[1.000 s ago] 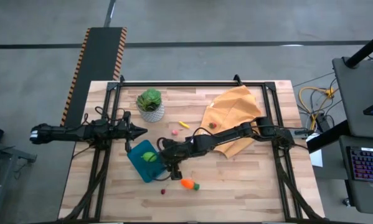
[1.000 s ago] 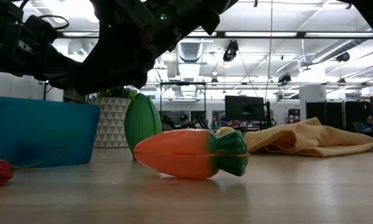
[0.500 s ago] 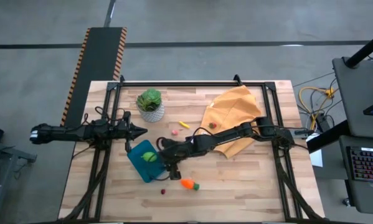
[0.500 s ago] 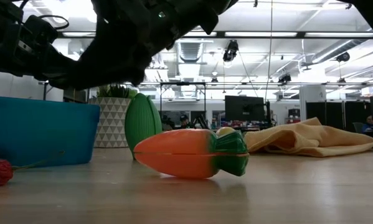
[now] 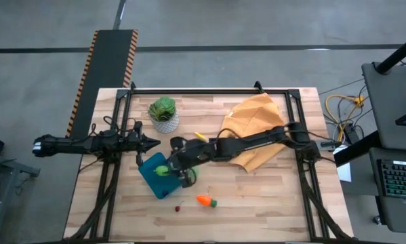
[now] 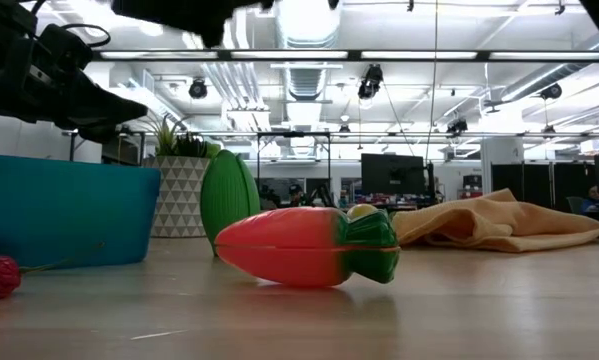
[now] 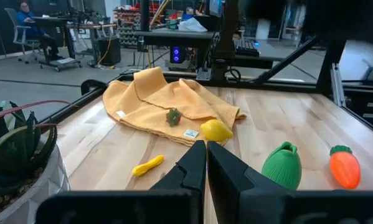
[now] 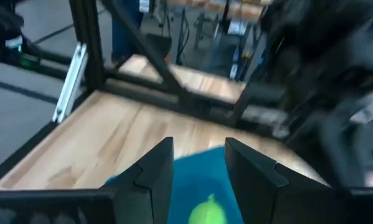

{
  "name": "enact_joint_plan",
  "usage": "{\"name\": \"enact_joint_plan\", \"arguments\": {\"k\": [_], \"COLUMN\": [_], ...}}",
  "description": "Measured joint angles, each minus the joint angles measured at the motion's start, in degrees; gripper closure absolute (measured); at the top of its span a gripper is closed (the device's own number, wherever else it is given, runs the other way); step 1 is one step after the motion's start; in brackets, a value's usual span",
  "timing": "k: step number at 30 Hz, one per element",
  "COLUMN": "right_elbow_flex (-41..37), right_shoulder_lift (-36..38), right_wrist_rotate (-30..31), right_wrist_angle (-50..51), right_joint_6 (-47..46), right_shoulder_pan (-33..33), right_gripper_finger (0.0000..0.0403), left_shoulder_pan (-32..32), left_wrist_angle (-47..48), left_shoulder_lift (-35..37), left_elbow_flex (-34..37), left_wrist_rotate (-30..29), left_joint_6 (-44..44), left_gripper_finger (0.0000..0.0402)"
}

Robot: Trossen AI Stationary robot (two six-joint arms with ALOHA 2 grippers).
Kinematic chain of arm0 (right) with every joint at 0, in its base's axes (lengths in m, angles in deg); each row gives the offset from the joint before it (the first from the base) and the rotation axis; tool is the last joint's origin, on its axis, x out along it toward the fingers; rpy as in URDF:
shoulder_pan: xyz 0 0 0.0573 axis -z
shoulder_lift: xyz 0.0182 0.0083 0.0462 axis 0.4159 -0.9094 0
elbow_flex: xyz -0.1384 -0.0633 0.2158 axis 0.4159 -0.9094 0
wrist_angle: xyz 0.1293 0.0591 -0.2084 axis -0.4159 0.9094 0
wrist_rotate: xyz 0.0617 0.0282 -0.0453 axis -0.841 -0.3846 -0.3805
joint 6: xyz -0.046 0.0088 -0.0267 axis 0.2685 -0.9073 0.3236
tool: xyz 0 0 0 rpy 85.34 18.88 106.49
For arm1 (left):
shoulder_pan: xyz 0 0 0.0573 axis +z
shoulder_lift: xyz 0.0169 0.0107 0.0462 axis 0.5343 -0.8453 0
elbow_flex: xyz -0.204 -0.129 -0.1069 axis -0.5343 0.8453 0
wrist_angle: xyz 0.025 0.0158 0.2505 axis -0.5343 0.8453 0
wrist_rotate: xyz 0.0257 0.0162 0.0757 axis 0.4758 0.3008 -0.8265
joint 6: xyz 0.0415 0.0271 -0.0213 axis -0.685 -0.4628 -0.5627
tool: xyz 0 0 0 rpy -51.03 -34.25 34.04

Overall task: Pick and placing Produce into tupperware
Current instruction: Put the red strawberry into the blue bin

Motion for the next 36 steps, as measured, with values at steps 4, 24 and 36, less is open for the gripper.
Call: {"name": "enact_joint_plan", "arguments": {"k": [4,24,36], "right_elbow_flex": [0.04,-11.33,-25.27], "right_shoulder_lift": [5.37,32.53,41.16], "right_wrist_rotate": [0.00,6.52,8.05], "right_wrist_angle": [3.18,34.66,38.29], "right_joint_6": [2.67,4.16,-0.71], "right_shoulder_pan": [0.84,4.85,8.13], "right_gripper_finger": [0.0266,0.0268,0.0271], "left_shoulder_pan": [-0.01,0.01,0.01], "left_wrist_angle": [-0.01,-0.04,-0.21], "left_shoulder_lift": [0.00,-0.07,-0.02], "left_elbow_flex": [-0.01,0.01,0.01], "left_wrist_rotate": [0.00,-0.08,-0.04], "left_joint_6": [0.01,-0.02,0.03], "left_gripper_finger": [0.0402,0.0402,0.0402]}}
